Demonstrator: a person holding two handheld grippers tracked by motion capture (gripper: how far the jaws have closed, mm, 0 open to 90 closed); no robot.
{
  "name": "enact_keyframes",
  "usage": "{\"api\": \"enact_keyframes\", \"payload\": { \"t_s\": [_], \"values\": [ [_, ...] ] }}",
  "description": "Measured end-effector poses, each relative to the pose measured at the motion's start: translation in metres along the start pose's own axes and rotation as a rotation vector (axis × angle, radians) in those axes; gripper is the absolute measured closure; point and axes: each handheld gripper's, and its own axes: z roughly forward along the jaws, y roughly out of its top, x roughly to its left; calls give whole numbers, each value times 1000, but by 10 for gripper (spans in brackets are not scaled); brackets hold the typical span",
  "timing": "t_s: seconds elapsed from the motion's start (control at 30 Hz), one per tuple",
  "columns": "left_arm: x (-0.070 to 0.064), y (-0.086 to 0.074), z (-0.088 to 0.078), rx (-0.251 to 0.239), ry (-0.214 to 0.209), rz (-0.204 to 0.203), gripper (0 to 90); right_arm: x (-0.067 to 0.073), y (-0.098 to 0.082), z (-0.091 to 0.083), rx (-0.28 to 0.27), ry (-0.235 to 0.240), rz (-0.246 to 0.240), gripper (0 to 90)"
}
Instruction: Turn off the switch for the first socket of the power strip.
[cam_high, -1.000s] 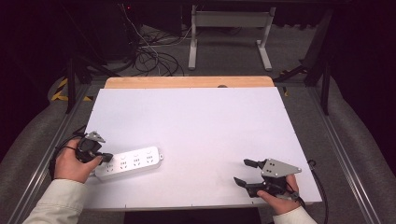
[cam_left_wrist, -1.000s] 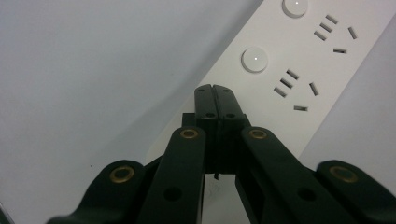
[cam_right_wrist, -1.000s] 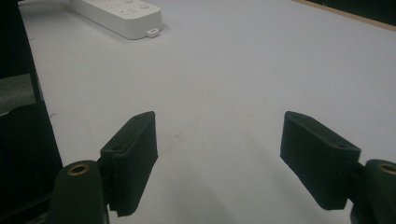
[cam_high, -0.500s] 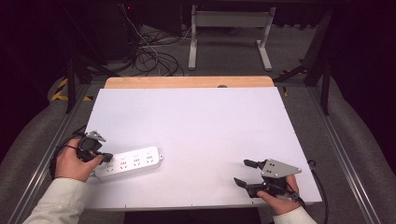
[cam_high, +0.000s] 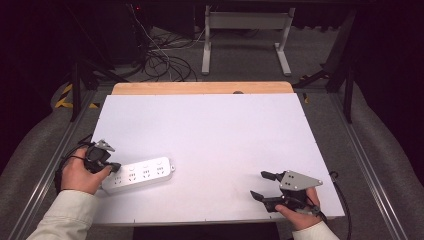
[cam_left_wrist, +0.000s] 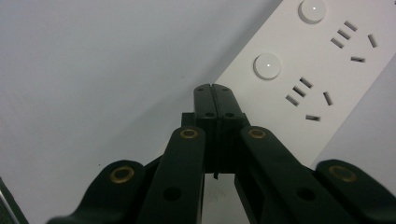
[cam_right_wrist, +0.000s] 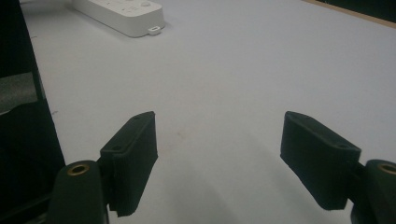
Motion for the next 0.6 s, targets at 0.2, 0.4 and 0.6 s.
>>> {"api": "enact_keyframes", "payload": {
  "t_s": [0.2, 0.4, 0.6],
  "values": [
    [-5, 1, 1, 16, 27, 2, 900, 0, 0, 0, -2, 3, 1, 278],
    [-3, -1, -2, -46, -3, -21, 900, 0, 0, 0, -6, 1, 1, 277],
    [-7, 3, -12, -106, -12, -23, 900, -1, 1, 0, -6, -2, 2, 277]
  ]
}}
